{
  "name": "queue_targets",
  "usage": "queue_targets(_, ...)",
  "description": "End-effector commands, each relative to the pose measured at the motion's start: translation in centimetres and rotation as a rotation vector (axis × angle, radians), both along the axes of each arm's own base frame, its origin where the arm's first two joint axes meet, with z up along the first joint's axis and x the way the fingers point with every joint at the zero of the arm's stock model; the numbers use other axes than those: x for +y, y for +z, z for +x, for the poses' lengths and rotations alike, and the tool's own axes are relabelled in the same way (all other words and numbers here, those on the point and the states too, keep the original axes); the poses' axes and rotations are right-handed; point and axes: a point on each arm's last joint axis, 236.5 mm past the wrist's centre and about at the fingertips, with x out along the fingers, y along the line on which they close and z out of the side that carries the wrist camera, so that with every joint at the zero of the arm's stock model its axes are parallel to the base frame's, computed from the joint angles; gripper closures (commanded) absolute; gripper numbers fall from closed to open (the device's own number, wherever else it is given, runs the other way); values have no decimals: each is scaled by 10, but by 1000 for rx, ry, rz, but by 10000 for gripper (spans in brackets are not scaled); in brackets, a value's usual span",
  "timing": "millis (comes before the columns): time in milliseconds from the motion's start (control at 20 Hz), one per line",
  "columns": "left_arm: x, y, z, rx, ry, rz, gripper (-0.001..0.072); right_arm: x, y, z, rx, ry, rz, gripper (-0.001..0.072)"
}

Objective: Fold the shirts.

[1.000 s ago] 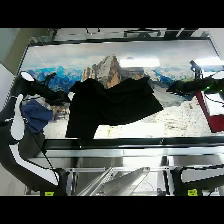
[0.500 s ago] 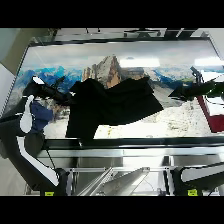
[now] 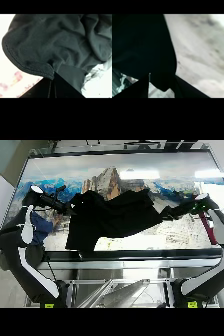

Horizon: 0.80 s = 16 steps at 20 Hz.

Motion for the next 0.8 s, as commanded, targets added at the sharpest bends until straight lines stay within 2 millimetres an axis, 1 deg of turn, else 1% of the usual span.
queue_targets(0,-2,5,-8,46,-2,-14,691,20,-13,-9,9,94,-11,351)
queue_targets(50,-2,7,-11,61,-2,-17,691,25,-9,-11,10,114,-3,404)
queue_targets(100,-3,11,-12,67,-1,-17,692,31,-2,-12,9,134,20,668)
queue_targets(150,-3,18,-12,61,6,-17,692,37,9,-10,2,142,58,690)
queue_targets(200,-8,32,-9,37,13,-40,691,45,27,-6,-18,141,114,691)
queue_targets(250,-13,52,-5,-4,27,-82,691,52,48,0,-53,135,163,691)
queue_targets(300,-20,79,1,-54,45,-137,691,59,75,6,-102,131,208,691)
queue_targets(350,-29,116,4,-131,51,-221,691,63,108,12,-178,134,243,691)
queue_targets(400,-38,161,5,-220,51,-314,691,66,147,17,-270,132,262,692)
queue_targets(450,-45,208,0,-312,47,-407,691,65,188,20,-373,128,268,692)
queue_targets(500,-51,262,-10,-423,32,-516,691,62,239,20,-503,118,267,691)
queue_targets(550,-54,316,-24,-536,18,-621,691,58,291,15,-637,101,272,691)
queue_targets(600,-54,376,-44,-674,6,-736,691,54,347,6,-792,85,273,692)
queue_targets(650,-52,431,-70,-823,-20,-846,691,49,408,-9,-967,53,267,691)
queue_targets(700,-49,485,-105,-978,-54,-958,690,42,464,-29,-1132,3,243,691)
queue_targets(750,-43,528,-140,-1122,-84,-1045,690,35,510,-49,-1282,-44,192,691)
